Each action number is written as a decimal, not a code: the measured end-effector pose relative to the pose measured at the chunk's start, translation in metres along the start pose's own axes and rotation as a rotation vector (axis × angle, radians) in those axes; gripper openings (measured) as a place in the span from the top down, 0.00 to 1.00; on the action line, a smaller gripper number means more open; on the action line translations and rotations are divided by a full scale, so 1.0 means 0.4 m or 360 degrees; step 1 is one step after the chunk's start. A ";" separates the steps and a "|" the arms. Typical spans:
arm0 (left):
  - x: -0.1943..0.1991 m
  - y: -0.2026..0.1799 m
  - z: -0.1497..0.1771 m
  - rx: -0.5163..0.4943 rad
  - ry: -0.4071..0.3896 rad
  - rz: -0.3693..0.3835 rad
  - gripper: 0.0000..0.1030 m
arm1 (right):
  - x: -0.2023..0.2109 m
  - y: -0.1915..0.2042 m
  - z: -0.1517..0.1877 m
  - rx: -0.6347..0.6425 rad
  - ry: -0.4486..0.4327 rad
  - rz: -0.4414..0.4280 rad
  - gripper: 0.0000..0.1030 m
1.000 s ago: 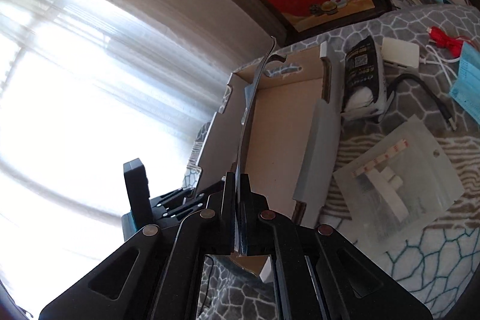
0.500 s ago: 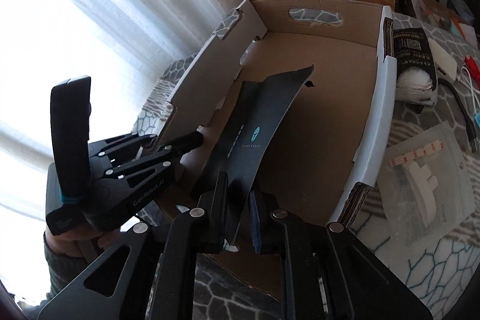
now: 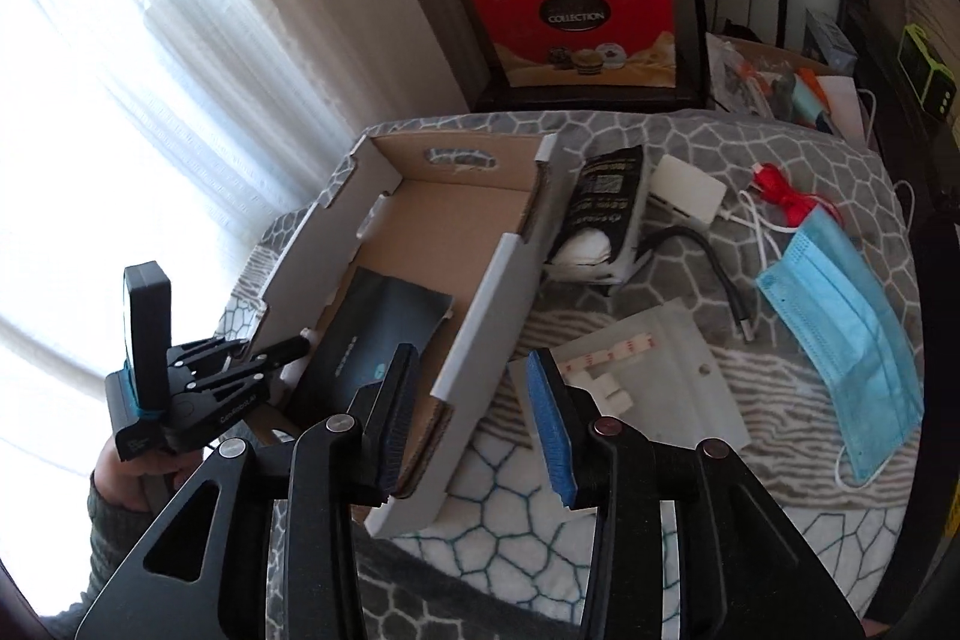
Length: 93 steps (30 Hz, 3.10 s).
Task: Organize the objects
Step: 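Carry the black booklet into the box with the right gripper and release, then grasp the clear plastic bag of white parts with the right gripper, then lower the plastic bag into the box onto the booklet and release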
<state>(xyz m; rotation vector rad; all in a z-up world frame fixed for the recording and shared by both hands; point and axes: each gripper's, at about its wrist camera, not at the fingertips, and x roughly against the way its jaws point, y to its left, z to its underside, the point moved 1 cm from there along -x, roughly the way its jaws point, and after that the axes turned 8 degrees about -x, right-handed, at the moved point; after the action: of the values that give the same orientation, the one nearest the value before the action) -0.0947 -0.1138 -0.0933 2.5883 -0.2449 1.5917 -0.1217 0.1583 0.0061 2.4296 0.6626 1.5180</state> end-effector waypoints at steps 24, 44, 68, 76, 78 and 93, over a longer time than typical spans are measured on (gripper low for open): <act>-0.005 0.003 -0.005 0.0001 0.0004 -0.0020 0.90 | 0.001 -0.350 0.072 -0.0407 -0.0001 0.0165 0.50; -0.004 0.003 -0.006 0.0003 0.0003 -0.0020 0.90 | -0.021 -0.371 0.088 -0.0608 0.0029 -0.0207 0.69; -0.006 0.003 -0.007 0.0006 0.0002 -0.0017 0.90 | -0.019 -0.265 0.072 -0.0524 0.0063 -0.0457 0.97; -0.005 0.004 -0.008 0.0011 0.0001 -0.0015 0.90 | 0.089 -0.209 0.026 -0.0450 -0.0085 -0.0474 0.97; -0.004 0.005 -0.010 0.0018 0.0001 -0.0009 0.90 | 0.107 -0.176 0.011 -0.0392 -0.0104 -0.0480 0.97; -0.003 -0.002 -0.012 0.0027 0.0002 -0.0001 0.90 | -0.011 0.061 -0.040 -0.0065 0.0046 -0.0449 0.97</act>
<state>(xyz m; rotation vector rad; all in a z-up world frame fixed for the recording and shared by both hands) -0.0993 -0.1121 -0.0923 2.5999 -0.2314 1.6021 -0.1309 0.1339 0.0195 2.1775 0.9254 1.4392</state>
